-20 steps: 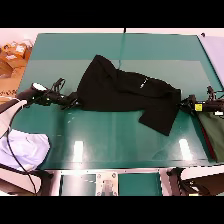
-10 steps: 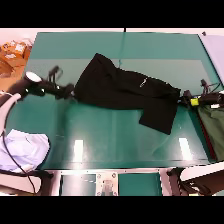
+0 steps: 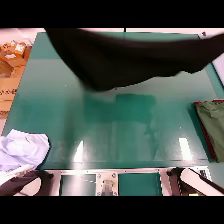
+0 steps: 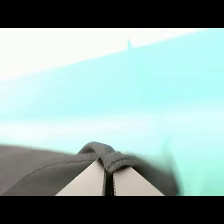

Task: Fold the shirts.

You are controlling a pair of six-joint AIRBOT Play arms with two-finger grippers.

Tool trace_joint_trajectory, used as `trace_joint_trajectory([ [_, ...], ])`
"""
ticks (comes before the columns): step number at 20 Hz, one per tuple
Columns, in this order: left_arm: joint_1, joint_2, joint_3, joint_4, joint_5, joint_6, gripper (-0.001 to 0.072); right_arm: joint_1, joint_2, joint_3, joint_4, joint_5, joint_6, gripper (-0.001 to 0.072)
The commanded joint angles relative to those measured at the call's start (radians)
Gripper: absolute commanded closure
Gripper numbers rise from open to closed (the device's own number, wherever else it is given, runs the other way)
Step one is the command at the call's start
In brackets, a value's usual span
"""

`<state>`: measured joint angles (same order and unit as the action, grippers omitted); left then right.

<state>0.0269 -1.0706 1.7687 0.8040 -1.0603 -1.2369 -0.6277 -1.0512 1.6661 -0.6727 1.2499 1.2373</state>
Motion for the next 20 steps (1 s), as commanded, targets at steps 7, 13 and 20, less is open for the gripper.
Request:
trace_joint_trajectory([
  [7,-0.001,0.301,0.217,0.130,0.073,-0.002,0.0679,-0.111,0.411,0.081,-0.008,-0.306,0.077,0.0687],
  [13,-0.001,0.146,0.075,0.259,-0.011,-0.124,0.0679,-0.065,0.315,-0.161,0.116,-0.308,0.011,0.0687],
  [20,-0.001,-0.291,-0.186,0.169,0.066,-0.113,0.0678,0.199,-0.195,-0.378,0.116,-0.433,-0.144,0.0687],
])
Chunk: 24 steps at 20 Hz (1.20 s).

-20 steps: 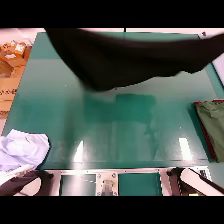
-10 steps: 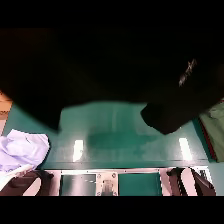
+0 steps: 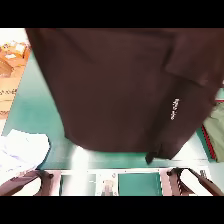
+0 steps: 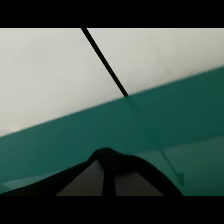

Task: Fold the shirts.

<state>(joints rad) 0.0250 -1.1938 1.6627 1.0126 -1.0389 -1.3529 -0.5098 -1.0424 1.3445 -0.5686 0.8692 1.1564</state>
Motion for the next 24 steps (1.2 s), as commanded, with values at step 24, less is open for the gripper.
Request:
trace_joint_trajectory([
  [24,-0.012,-0.685,-0.084,-0.158,-0.005,0.138,0.0679,-0.011,-0.727,0.023,-0.245,0.256,-0.024,0.0689],
])
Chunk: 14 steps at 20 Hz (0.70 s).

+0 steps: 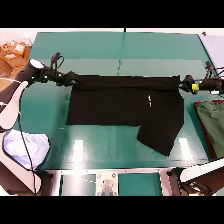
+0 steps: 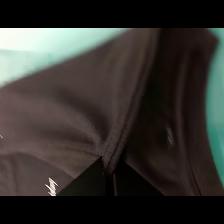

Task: Fold the shirts.

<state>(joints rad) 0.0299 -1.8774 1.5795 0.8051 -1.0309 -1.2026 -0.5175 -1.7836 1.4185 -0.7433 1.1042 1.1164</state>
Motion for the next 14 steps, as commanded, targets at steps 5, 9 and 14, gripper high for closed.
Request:
trace_joint_trajectory([
  [5,-0.037,0.001,0.002,0.047,-0.032,-0.031,0.0635,-0.006,0.015,-0.056,-0.070,-0.003,0.042,0.0560],
  [9,0.015,0.002,0.115,0.081,-0.334,-0.132,0.0298,-0.087,0.033,0.072,-0.169,0.197,0.157,0.0418],
  [14,0.081,0.010,0.210,0.177,-0.658,-0.272,0.0679,-0.171,0.124,0.042,-0.241,0.322,0.234,0.0688],
])
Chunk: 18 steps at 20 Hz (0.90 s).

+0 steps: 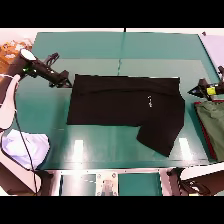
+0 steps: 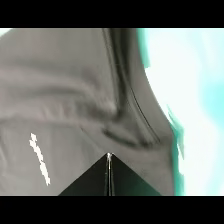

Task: Fold the shirts.

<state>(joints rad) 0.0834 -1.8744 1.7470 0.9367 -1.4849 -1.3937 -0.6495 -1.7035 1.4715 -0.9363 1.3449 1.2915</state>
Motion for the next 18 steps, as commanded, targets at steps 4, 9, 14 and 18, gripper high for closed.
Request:
trace_joint_trajectory([
  [4,-0.011,0.138,-0.037,0.221,-0.178,-0.102,0.0680,-0.039,0.211,-0.180,-0.169,0.078,0.143,0.0689],
  [9,-0.103,0.525,-0.509,0.267,0.120,-0.158,0.0681,-0.066,0.510,-0.475,-0.425,0.024,0.329,0.0688],
  [14,-0.244,0.826,-0.996,0.240,0.490,-0.319,0.0252,-0.076,0.614,-0.721,-0.409,0.008,0.363,0.0374],
  [18,-0.364,0.832,-1.198,0.180,0.737,-0.492,0.0000,-0.075,0.614,-0.825,-0.281,-0.053,0.346,0.0368],
])
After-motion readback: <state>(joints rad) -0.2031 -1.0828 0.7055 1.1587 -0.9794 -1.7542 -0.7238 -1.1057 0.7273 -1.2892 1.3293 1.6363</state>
